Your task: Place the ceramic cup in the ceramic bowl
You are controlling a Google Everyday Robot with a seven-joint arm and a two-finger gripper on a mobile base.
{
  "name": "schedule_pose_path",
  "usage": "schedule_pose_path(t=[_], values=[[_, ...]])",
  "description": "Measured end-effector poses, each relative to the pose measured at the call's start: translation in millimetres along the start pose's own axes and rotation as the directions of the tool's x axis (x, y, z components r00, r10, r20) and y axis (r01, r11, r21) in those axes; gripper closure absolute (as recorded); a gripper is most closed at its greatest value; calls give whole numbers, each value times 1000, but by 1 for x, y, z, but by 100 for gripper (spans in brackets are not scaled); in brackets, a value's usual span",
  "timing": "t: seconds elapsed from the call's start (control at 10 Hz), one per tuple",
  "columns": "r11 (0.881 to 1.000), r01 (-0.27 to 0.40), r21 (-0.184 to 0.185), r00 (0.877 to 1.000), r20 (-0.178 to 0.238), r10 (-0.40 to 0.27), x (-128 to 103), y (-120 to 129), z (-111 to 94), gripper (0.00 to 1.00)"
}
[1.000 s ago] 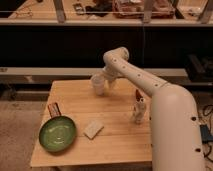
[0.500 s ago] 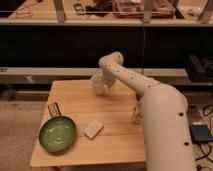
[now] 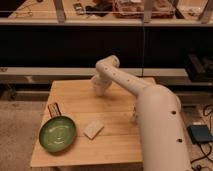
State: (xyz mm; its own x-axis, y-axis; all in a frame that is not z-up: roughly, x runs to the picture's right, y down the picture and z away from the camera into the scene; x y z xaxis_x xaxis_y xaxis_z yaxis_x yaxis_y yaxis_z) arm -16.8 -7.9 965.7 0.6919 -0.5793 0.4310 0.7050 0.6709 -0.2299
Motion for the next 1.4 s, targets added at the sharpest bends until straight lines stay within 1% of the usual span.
schedule_pose_path(t=[0.1,0.3,0.4,0.5,0.6,0.8,0.9,1.0,1.3,1.4], values=[[1000,6,13,1000,8,-6,-5,-3,-2,87],[999,20,42,1000,16,-20,-14,-12,-12,99],[997,32,71,999,25,-34,-22,-18,-26,100],[995,48,84,998,28,-50,-29,-23,-34,100],[992,75,96,996,32,-79,-43,-29,-43,100],[985,141,102,988,43,-146,-78,-35,-56,100],[980,170,107,983,47,-176,-95,-37,-62,100],[971,203,126,975,60,-212,-119,-43,-72,100],[946,251,203,956,101,-275,-171,-58,-105,100],[945,254,206,955,102,-279,-173,-58,-106,100]])
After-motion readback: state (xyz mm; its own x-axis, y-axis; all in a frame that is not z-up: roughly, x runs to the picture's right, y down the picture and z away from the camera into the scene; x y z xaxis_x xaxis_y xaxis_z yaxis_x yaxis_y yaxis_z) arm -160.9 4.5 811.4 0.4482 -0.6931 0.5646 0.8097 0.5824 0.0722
